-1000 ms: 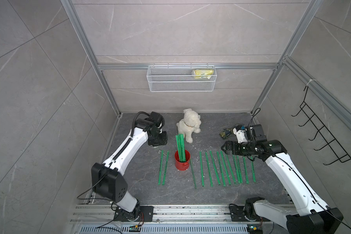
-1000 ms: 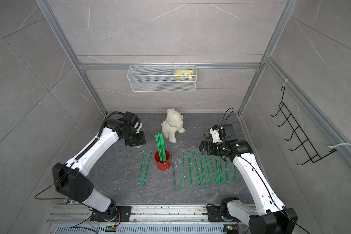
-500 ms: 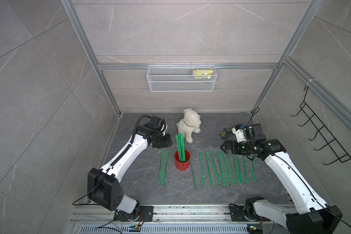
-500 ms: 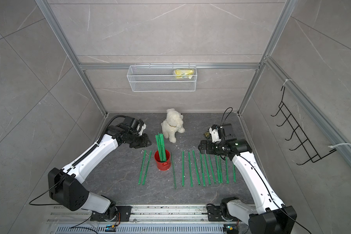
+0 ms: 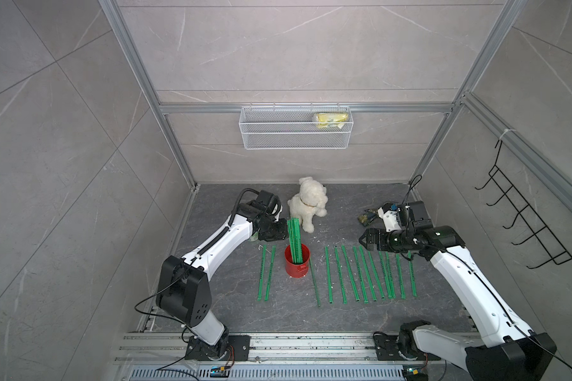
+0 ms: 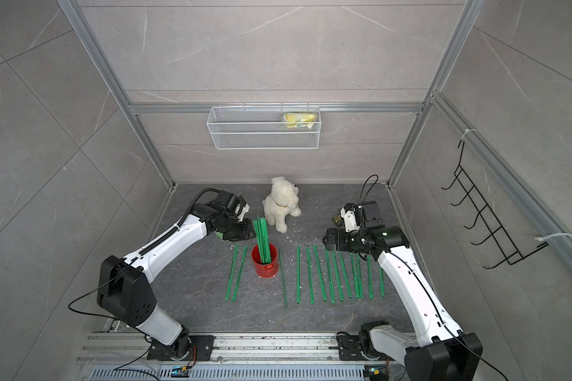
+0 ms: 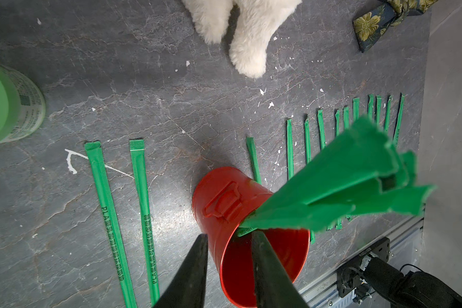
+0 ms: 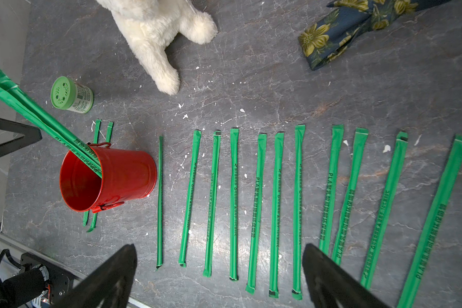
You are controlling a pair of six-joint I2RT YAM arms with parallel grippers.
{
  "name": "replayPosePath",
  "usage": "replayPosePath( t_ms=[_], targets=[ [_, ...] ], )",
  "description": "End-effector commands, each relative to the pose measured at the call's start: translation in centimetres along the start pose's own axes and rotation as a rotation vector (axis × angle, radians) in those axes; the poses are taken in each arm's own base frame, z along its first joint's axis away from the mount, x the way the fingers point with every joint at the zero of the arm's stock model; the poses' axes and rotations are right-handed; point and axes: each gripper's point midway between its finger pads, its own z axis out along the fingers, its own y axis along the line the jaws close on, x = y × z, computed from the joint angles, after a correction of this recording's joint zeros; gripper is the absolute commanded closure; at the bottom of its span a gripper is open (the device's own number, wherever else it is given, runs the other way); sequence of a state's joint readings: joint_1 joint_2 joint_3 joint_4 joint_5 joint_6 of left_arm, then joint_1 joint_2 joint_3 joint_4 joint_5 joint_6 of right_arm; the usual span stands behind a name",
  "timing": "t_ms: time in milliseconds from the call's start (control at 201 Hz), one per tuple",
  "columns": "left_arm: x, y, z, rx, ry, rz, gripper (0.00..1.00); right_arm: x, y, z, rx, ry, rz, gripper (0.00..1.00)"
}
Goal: Take the straws out of the storage container
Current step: Pick up the straw from the container.
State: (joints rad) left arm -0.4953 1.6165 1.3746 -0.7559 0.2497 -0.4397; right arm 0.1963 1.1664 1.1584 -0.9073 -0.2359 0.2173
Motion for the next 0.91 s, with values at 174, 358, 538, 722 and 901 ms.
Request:
replayPosePath(
  t_ms=[174, 358, 538, 722, 901],
  targets=[
    [-1.3, -2.4, -0.6, 0.066, -0.029, 0.027, 0.68, -0.6, 0.4, -0.2, -0.007, -0.009, 0.003, 0.0],
    [-1.2, -2.8, -0.4, 0.067, -0.021, 0.037, 0.69, -0.4, 0.3, -0.1, -0.004, -0.004, 0.004, 0.0],
    [-1.3, -2.7, -0.1, 0.056, -0.014, 0.037, 0.7, -0.3, 0.3, -0.1, -0.004, -0.005, 0.005, 0.0],
    [-1.5, -2.6, 0.3, 0.045, -0.008, 0.039, 0.76, -0.2, 0.2, -0.1, 0.003, -0.002, 0.004, 0.0],
    [-1.5, -2.7, 0.4, 0.046, -0.007, 0.041, 0.8, -0.3, 0.1, 0.0, 0.003, -0.002, 0.004, 0.0]
  ],
)
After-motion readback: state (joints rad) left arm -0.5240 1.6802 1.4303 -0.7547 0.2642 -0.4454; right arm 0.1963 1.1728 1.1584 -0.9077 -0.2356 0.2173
